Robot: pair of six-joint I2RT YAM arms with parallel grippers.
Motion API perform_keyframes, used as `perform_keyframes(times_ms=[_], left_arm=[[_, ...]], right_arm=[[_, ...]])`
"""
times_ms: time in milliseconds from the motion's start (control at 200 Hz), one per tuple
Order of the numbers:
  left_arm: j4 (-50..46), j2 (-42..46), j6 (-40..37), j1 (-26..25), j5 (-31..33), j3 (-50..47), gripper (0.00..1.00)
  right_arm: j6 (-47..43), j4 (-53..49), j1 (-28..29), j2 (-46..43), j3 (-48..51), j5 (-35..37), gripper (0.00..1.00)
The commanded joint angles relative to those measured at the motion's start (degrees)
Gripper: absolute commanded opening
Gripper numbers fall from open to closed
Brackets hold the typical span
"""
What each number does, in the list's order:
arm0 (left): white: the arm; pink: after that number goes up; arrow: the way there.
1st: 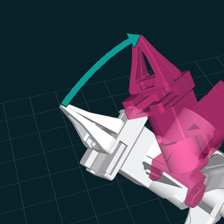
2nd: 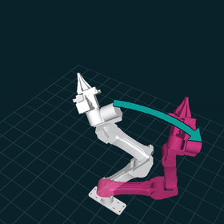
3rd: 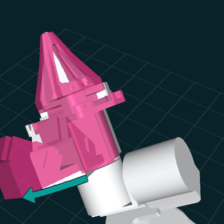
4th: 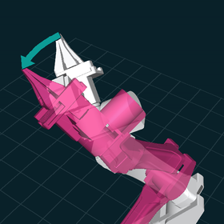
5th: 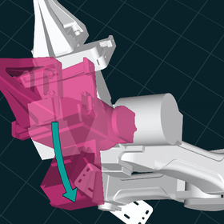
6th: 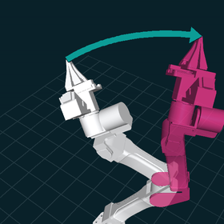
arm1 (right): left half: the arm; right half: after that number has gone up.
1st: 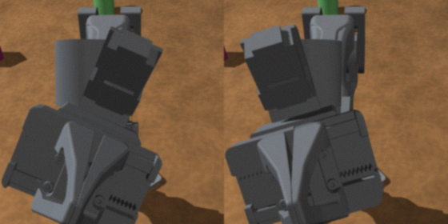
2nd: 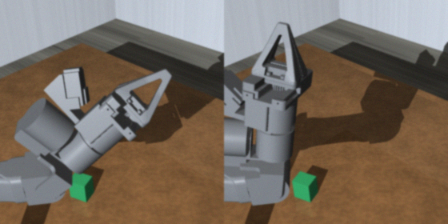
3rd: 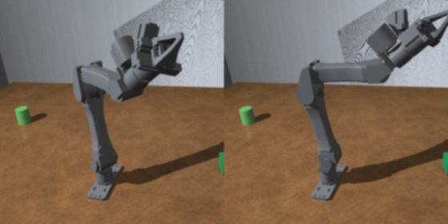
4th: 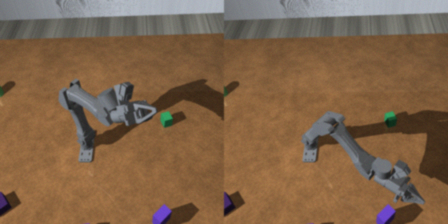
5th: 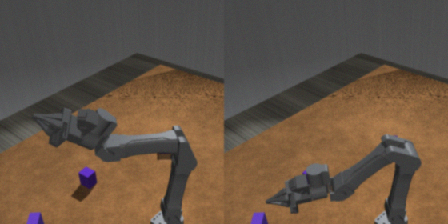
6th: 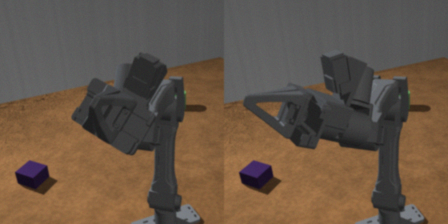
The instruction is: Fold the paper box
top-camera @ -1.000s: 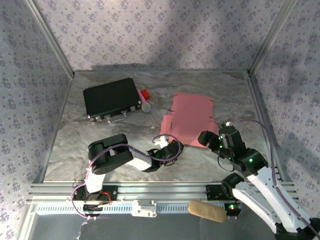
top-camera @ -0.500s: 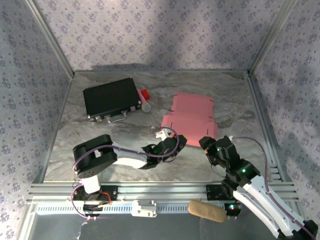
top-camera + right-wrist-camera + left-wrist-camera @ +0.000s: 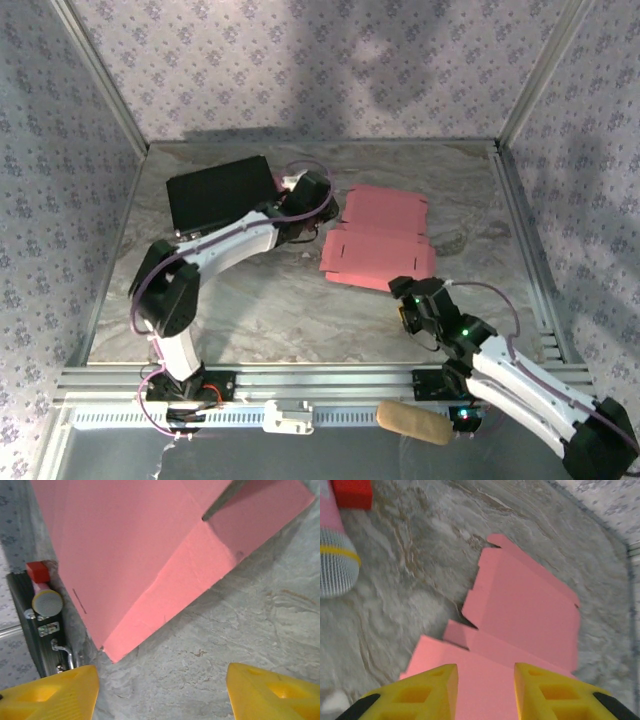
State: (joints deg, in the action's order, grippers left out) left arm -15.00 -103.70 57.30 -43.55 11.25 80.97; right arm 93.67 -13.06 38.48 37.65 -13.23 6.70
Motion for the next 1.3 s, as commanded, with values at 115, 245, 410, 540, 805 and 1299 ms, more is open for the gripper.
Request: perform_keyframes(times_ms=[115, 245, 410, 540, 805, 1299], left_arm=[[-9.40, -16.11, -14.41, 3.64, -3.88, 14.14, 0.35], [-11.37, -23.49, -16.85, 4.76, -6.77, 22.19, 0.36], [-14.02, -29.70, -17.42, 4.88, -9.12, 29.34, 0.38], [-10.96, -29.66, -16.36, 4.88, -10.76, 26.78, 0.39], [-4.34, -25.26, -13.60, 4.39, -12.28, 17.66, 0.38], [2.40, -17.64, -10.15, 2.07, -12.61, 6.23, 0.37]], right_arm=[[3.35, 11.02, 2.47, 9.39, -1.60, 0.88, 0.73], [4.20, 11.85, 3.86, 10.91, -2.09, 2.79, 0.75], [5.42, 13.34, 3.68, 12.59, -1.62, 3.56, 0.76], [5.50, 17.06, 2.86, 15.05, -1.19, 3.08, 0.76], [4.09, 25.98, -0.69, 22.11, -0.28, -0.79, 0.74], [-1.25, 35.19, -6.28, 20.94, 3.09, -1.69, 0.69]])
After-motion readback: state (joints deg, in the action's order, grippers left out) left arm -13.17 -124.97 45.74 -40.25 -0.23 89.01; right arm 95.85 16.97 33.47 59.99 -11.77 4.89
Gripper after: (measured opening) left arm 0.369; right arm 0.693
